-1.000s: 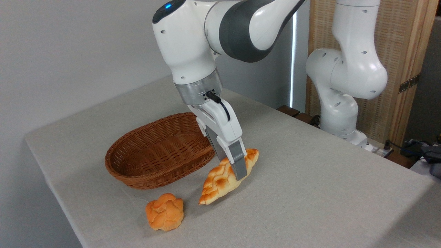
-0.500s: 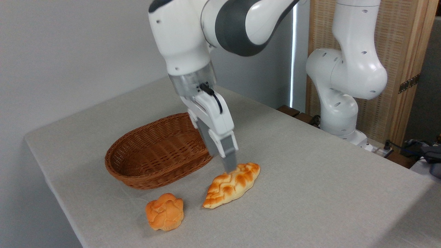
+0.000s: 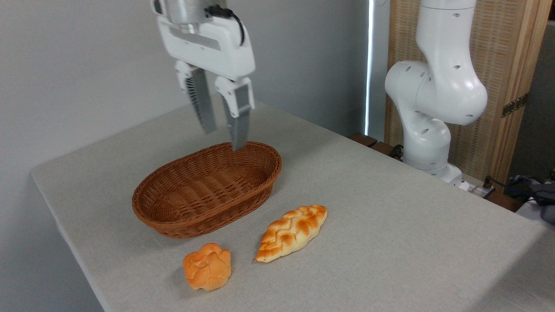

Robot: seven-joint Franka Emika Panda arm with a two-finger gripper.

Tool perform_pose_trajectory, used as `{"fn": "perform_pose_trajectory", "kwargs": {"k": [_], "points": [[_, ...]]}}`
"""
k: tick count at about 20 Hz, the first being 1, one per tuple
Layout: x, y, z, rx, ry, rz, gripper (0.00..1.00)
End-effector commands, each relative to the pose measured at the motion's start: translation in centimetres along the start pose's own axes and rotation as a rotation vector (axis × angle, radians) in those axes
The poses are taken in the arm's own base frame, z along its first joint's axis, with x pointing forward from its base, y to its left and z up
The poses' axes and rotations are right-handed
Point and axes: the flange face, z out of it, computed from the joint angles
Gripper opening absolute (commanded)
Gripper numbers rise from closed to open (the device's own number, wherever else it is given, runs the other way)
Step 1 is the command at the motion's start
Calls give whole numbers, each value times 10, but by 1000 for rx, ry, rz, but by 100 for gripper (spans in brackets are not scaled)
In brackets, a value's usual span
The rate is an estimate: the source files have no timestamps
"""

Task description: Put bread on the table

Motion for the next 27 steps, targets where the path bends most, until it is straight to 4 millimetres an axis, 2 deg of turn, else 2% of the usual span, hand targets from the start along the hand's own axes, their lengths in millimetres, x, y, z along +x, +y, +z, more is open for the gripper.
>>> {"fn": "perform_pose_trajectory", "kwargs": {"k": [1,6,11,13,18,21,27], "points": [[6,-35,-9,-18,14,-34,100],[12,-18,-1,-33,-8,62,100],[10,-13,0,-35,-12,69,100],[9,-13,4,-40,-18,69,100],[-3,-13,-4,-21,1,55,100],[-10,-9,2,-5,21,55,100],[-17,-17,2,-5,20,40,100]]}}
